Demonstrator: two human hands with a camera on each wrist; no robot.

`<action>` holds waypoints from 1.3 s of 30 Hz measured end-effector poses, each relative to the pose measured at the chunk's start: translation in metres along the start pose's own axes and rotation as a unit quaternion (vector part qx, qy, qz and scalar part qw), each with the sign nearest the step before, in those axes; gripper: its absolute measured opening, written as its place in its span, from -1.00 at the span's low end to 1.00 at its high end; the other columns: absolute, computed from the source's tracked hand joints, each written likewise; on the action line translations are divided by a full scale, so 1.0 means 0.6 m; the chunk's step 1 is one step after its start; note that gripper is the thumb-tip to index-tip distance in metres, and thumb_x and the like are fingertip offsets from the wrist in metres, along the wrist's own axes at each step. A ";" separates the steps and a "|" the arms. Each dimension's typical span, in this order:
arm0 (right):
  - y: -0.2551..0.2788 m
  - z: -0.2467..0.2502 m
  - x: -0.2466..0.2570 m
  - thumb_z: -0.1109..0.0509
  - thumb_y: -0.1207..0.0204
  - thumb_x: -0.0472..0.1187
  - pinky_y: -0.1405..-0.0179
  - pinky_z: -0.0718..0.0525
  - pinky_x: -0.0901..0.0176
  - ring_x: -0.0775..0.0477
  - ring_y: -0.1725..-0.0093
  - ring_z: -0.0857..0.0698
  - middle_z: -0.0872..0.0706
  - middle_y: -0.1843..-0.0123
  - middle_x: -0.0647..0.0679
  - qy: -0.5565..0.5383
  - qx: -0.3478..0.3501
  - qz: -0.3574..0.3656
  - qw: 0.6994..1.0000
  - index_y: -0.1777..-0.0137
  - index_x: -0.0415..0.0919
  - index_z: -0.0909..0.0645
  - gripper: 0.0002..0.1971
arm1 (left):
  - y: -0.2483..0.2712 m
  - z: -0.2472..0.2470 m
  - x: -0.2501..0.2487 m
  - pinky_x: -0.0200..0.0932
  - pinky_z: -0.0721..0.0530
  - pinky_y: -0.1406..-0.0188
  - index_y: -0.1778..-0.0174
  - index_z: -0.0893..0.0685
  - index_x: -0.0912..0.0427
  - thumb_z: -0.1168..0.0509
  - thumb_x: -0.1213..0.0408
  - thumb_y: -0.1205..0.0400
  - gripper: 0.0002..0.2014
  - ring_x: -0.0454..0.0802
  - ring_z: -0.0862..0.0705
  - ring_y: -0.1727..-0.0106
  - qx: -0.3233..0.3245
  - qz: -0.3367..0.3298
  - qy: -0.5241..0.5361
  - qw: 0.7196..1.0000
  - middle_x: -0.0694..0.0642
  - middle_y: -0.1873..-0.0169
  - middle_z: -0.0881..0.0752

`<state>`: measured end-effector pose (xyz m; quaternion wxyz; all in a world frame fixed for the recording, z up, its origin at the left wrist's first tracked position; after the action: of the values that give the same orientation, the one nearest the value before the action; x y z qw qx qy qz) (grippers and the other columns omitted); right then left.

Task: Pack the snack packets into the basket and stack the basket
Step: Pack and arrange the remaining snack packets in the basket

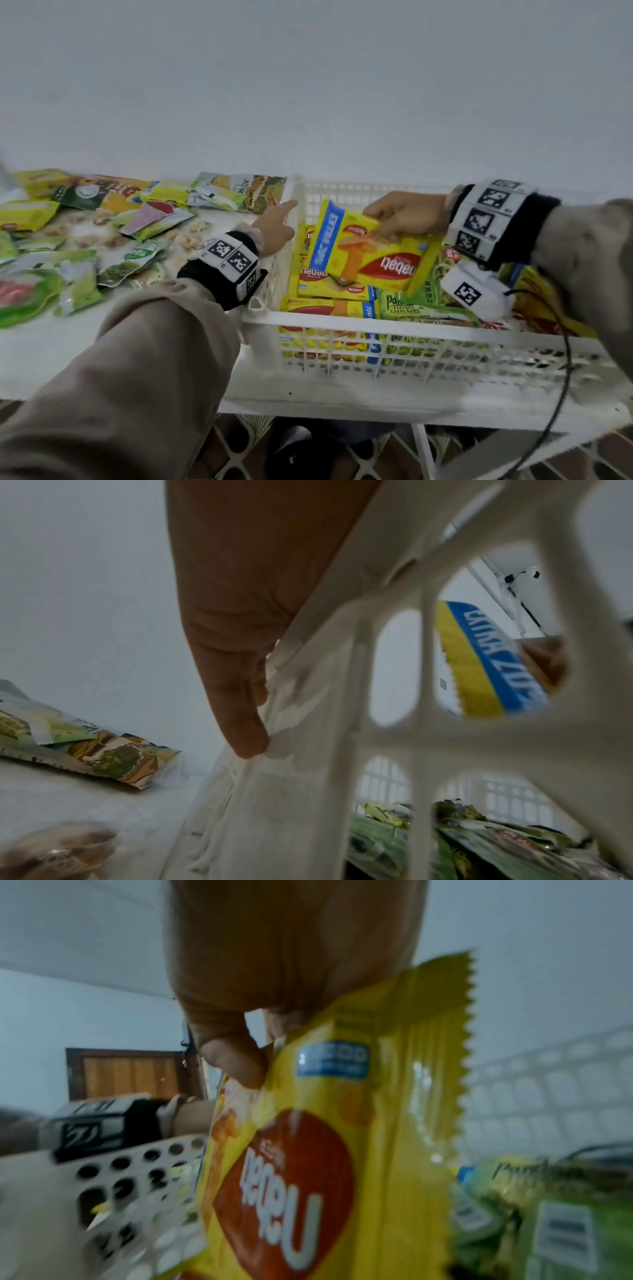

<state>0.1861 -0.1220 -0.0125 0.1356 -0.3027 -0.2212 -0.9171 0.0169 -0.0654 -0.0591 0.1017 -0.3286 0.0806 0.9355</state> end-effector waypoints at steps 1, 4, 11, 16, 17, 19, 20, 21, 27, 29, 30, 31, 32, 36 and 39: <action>-0.008 -0.019 0.003 -0.32 -0.21 -0.37 0.50 -0.47 0.22 -0.06 0.52 -0.54 -0.61 0.54 0.05 0.005 0.025 0.002 1.000 0.37 -0.06 -0.64 -0.82 | 0.000 0.000 0.000 -0.06 -0.20 -0.51 -0.61 -0.11 0.05 -0.11 0.49 -0.63 -0.37 0.12 -0.16 -0.60 0.000 -0.002 0.005 1.000 0.19 -0.61 -0.10; -0.037 -0.070 0.015 -0.30 -0.42 -0.51 0.48 -0.57 0.28 0.10 0.44 -0.62 -0.66 0.32 0.05 0.035 0.081 0.003 0.996 0.14 -0.09 -0.57 -0.73 | 0.000 0.000 0.000 -0.04 -0.17 -0.54 -0.61 -0.12 0.08 -0.10 0.50 -0.63 -0.38 0.10 -0.14 -0.61 0.003 -0.006 0.017 1.000 0.18 -0.61 -0.12; -0.068 -0.148 0.026 -0.27 -0.61 -0.22 -0.16 -0.45 0.21 0.04 -0.17 -0.50 -0.52 -0.28 -0.06 0.137 0.196 -0.022 0.971 -0.37 -0.20 -0.44 -0.67 | 0.000 0.001 0.000 -0.08 -0.14 -0.54 -0.61 -0.15 0.09 -0.10 0.50 -0.62 -0.39 0.08 -0.12 -0.61 0.001 -0.008 0.035 0.999 0.15 -0.60 -0.15; -0.071 -0.162 0.004 -0.19 -0.63 0.04 -0.46 -0.28 0.09 -0.12 -0.53 -0.32 -0.23 -0.62 -0.18 0.302 0.188 -0.029 0.934 -0.60 -0.26 -0.15 -0.37 | -0.001 -0.001 0.002 -0.06 -0.16 -0.53 -0.60 -0.16 0.06 -0.09 0.50 -0.62 -0.39 0.08 -0.15 -0.61 0.005 -0.010 0.047 0.999 0.14 -0.61 -0.16; -0.072 -0.163 0.006 -0.19 -0.63 0.05 -0.48 -0.24 0.12 -0.13 -0.57 -0.25 -0.19 -0.63 -0.16 0.327 0.179 -0.016 0.928 -0.62 -0.24 -0.09 -0.34 | -0.001 -0.002 0.003 -0.06 -0.17 -0.53 -0.60 -0.15 0.06 -0.09 0.50 -0.62 -0.39 0.08 -0.15 -0.61 0.008 -0.011 0.048 0.999 0.14 -0.61 -0.16; -0.075 -0.166 0.010 -0.24 -0.62 0.01 -0.37 -0.32 0.22 -0.12 -0.54 -0.30 -0.26 -0.59 -0.16 0.333 0.166 0.005 0.928 -0.62 -0.23 -0.09 -0.33 | -0.002 -0.003 0.003 -0.05 -0.16 -0.53 -0.60 -0.15 0.05 -0.09 0.50 -0.62 -0.38 0.07 -0.15 -0.61 0.011 -0.012 0.048 0.999 0.13 -0.61 -0.16; -0.077 -0.167 0.013 -0.27 -0.60 -0.02 -0.22 -0.40 0.28 -0.13 -0.45 -0.39 -0.36 -0.51 -0.18 0.327 0.161 0.012 0.931 -0.60 -0.24 -0.13 -0.35 | -0.002 -0.003 0.002 -0.05 -0.16 -0.54 -0.60 -0.15 0.05 -0.09 0.50 -0.61 -0.38 0.07 -0.15 -0.61 0.012 -0.012 0.048 0.999 0.13 -0.61 -0.16; -0.080 -0.168 0.016 -0.31 -0.59 -0.05 -0.01 -0.43 0.33 -0.11 -0.29 -0.46 -0.45 -0.35 -0.17 0.314 0.157 0.016 0.936 -0.57 -0.26 -0.19 -0.37 | -0.002 -0.003 0.002 -0.06 -0.16 -0.54 -0.60 -0.15 0.06 -0.09 0.50 -0.61 -0.38 0.07 -0.15 -0.61 0.012 -0.012 0.049 0.999 0.13 -0.60 -0.16; -0.086 -0.138 0.028 -0.52 -0.40 -0.29 0.41 -0.43 0.26 -0.01 0.36 -0.45 -0.50 0.30 0.04 0.151 0.137 0.008 0.979 -0.27 -0.19 -0.37 -0.50 | -0.002 -0.002 0.002 -0.05 -0.17 -0.54 -0.59 -0.17 0.07 -0.09 0.52 -0.60 -0.38 0.08 -0.16 -0.60 0.009 -0.013 0.056 0.998 0.14 -0.60 -0.18; -0.076 -0.116 0.042 -0.50 -0.41 -0.36 0.32 -0.57 0.04 -0.21 0.31 -0.55 -0.62 0.20 -0.10 0.127 0.144 0.015 0.981 -0.41 -0.14 -0.27 -0.36 | -0.001 -0.003 0.003 -0.05 -0.19 -0.53 -0.59 -0.19 0.07 -0.09 0.52 -0.60 -0.38 0.08 -0.17 -0.60 0.006 -0.011 0.061 0.998 0.15 -0.60 -0.19; -0.072 -0.100 0.047 -0.48 -0.41 -0.40 0.21 -0.65 -0.03 -0.24 0.25 -0.63 -0.69 0.04 -0.18 0.113 0.137 0.019 0.984 -0.47 -0.10 -0.22 -0.30 | -0.001 -0.003 0.003 -0.06 -0.21 -0.51 -0.59 -0.19 0.07 -0.09 0.53 -0.60 -0.38 0.08 -0.18 -0.60 0.005 -0.011 0.063 0.998 0.15 -0.59 -0.19; -0.068 -0.080 0.052 -0.46 -0.42 -0.42 0.18 -0.68 -0.04 -0.15 0.26 -0.69 -0.69 -0.09 -0.20 0.101 0.121 0.018 0.987 -0.49 -0.07 -0.19 -0.28 | 0.000 -0.003 0.003 -0.07 -0.22 -0.50 -0.59 -0.19 0.06 -0.09 0.52 -0.60 -0.38 0.09 -0.18 -0.59 0.003 -0.010 0.065 0.998 0.15 -0.59 -0.20; -0.064 -0.059 0.054 -0.45 -0.42 -0.44 0.25 -0.68 0.02 -0.07 0.30 -0.69 -0.67 -0.14 -0.20 0.090 0.095 0.019 0.991 -0.48 -0.04 -0.19 -0.28 | -0.001 -0.002 0.004 -0.06 -0.22 -0.50 -0.59 -0.20 0.06 -0.09 0.52 -0.60 -0.39 0.09 -0.18 -0.59 0.000 -0.009 0.068 0.998 0.15 -0.59 -0.20; -0.048 0.017 0.050 -0.44 -0.41 -0.50 0.55 -0.67 0.15 -0.21 0.22 -0.66 -0.66 0.03 -0.20 -0.007 -0.041 0.029 0.999 -0.23 -0.08 -0.32 -0.48 | -0.002 -0.003 0.004 -0.05 -0.20 -0.55 -0.57 -0.23 0.06 -0.09 0.45 -0.66 -0.46 0.06 -0.18 -0.60 -0.005 -0.013 0.076 0.997 0.13 -0.59 -0.22; -0.039 0.027 0.021 -0.44 -0.39 -0.52 0.61 -0.68 0.21 -0.17 0.31 -0.69 -0.70 0.11 -0.18 -0.069 -0.083 0.025 0.994 0.02 -0.03 -0.41 -0.60 | -0.001 0.000 0.007 -0.03 -0.24 -0.54 -0.56 -0.27 0.01 -0.07 0.46 -0.65 -0.46 0.09 -0.21 -0.58 -0.018 0.000 0.103 0.994 0.13 -0.59 -0.22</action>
<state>0.1752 -0.0955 -0.0006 0.1176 -0.3808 -0.1457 -0.9055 0.0139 -0.0643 -0.0621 0.0869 -0.4253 0.0739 0.8978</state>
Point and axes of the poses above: each hand's wrist, its own y-axis away from the middle knuckle, its own z-axis out of the back of the hand, x = y × z, the point moved 7 cm from there along -y, towards the middle knuckle
